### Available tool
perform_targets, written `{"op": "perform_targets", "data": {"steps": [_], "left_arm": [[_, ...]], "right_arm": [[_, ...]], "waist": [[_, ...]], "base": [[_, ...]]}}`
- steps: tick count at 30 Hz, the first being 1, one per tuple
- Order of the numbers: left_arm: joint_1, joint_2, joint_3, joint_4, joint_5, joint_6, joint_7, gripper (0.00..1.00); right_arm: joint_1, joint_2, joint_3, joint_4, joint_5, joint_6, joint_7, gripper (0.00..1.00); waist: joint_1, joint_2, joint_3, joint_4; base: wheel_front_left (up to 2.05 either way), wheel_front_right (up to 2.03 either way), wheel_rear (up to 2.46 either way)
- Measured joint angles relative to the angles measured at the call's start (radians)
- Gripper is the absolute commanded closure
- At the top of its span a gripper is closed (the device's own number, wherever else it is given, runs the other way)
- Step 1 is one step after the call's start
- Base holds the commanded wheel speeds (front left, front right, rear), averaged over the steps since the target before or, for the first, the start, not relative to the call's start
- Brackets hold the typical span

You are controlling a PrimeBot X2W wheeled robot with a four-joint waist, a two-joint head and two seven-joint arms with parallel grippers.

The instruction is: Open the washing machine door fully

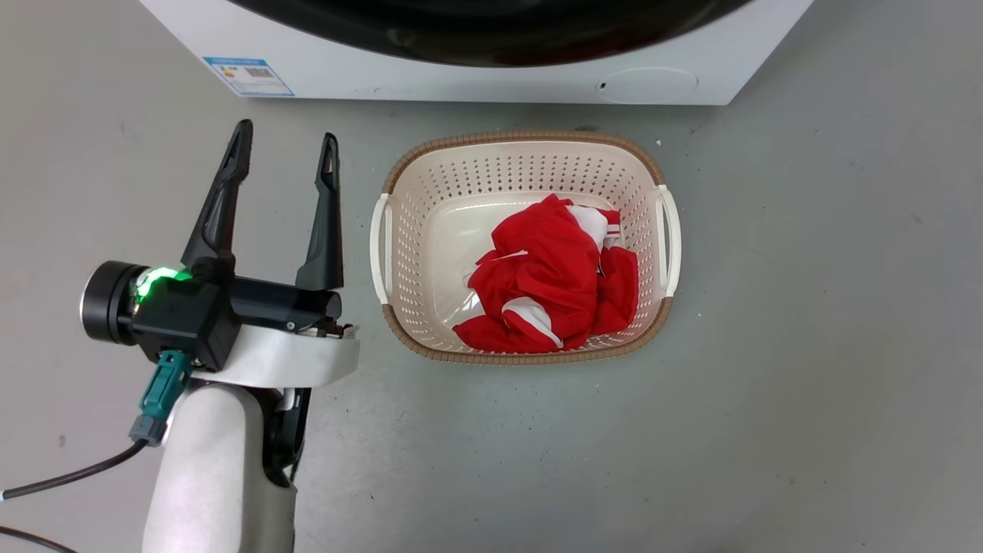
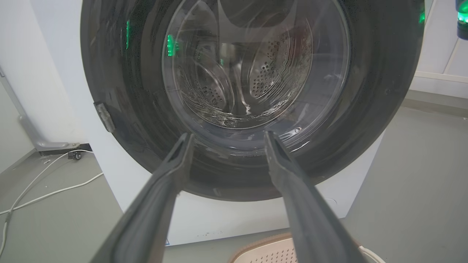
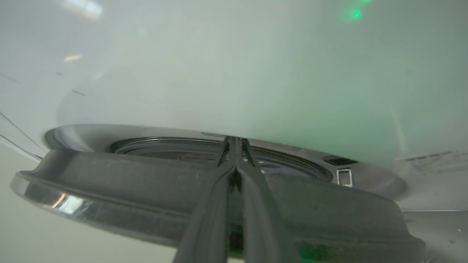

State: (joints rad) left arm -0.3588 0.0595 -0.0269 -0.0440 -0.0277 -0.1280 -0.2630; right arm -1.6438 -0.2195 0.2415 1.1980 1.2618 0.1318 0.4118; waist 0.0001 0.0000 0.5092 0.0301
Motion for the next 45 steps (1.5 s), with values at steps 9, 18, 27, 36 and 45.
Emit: {"op": "perform_targets", "data": {"steps": [9, 18, 27, 36, 45], "left_arm": [[0.001, 0.000, -0.001, 0.012, 0.001, 0.000, 0.000, 0.00], [0.042, -0.001, 0.003, 0.042, -0.001, 0.000, 0.000, 0.00], [0.135, -0.004, 0.004, 0.074, -0.010, 0.000, 0.000, 0.00], [0.209, -0.007, 0.006, 0.087, -0.018, 0.002, 0.000, 0.00], [0.252, -0.007, 0.002, 0.088, -0.022, 0.009, 0.000, 0.00]], "right_arm": [[0.063, -0.006, -0.008, -0.063, 0.044, -0.002, 0.179, 1.00], [0.214, 0.000, -0.014, -0.158, 0.100, -0.002, 0.357, 1.00], [0.393, 0.029, -0.009, -0.225, 0.135, -0.002, 0.471, 1.00], [0.540, 0.069, 0.016, -0.331, 0.160, -0.002, 0.577, 1.00], [0.658, 0.119, 0.050, -0.457, 0.174, -0.002, 0.632, 1.00]], "waist": [[0.0000, 0.0001, -0.035, -0.007], [0.0000, 0.0000, -0.112, -0.019], [-0.0001, 0.0000, -0.250, -0.017], [-0.0002, 0.0001, -0.365, -0.006], [-0.0003, 0.0000, -0.417, 0.007]], "base": [[0.00, 0.00, 0.00], [0.00, 0.00, 0.00], [0.00, 0.00, 0.00], [0.00, 0.00, 0.00], [0.00, 0.00, 0.00]]}}
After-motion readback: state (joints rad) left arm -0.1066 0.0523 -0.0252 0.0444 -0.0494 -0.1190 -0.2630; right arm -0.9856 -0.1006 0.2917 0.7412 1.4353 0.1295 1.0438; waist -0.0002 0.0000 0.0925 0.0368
